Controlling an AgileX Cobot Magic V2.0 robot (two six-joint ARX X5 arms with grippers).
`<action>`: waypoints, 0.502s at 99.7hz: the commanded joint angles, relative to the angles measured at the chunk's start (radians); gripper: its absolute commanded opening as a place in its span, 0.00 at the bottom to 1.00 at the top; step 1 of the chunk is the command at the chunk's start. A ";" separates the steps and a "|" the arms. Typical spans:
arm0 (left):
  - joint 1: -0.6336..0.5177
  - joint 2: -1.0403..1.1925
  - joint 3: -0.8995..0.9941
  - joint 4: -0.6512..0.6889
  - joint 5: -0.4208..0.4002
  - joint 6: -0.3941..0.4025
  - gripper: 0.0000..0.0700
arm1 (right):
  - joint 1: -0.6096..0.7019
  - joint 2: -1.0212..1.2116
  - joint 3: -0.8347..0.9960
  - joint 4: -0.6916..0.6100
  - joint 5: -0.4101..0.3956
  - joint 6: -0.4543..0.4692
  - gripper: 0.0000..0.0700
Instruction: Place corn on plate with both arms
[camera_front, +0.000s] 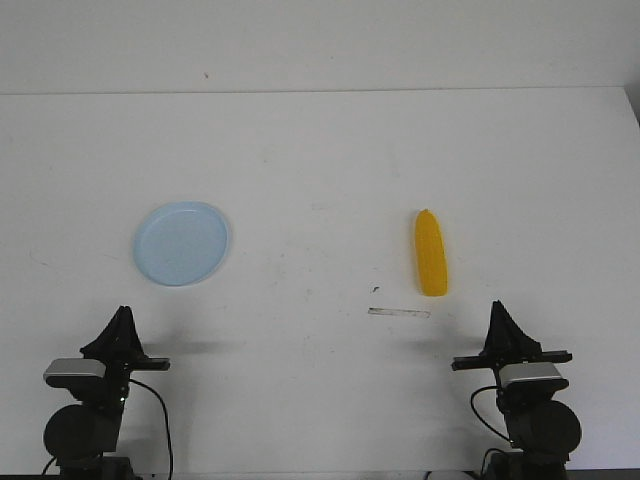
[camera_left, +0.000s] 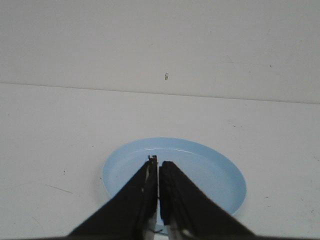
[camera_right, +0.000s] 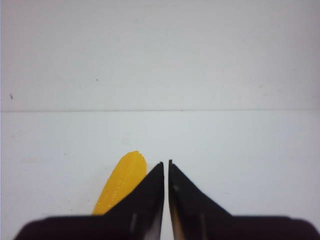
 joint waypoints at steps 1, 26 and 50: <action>0.000 -0.002 -0.021 0.016 0.001 -0.010 0.02 | 0.000 0.002 -0.001 0.010 0.000 0.013 0.02; 0.000 -0.002 -0.021 0.016 0.001 -0.010 0.01 | 0.000 0.002 -0.001 0.010 0.000 0.013 0.02; 0.000 -0.001 0.016 0.015 0.001 -0.018 0.00 | 0.000 0.002 -0.001 0.010 0.000 0.013 0.02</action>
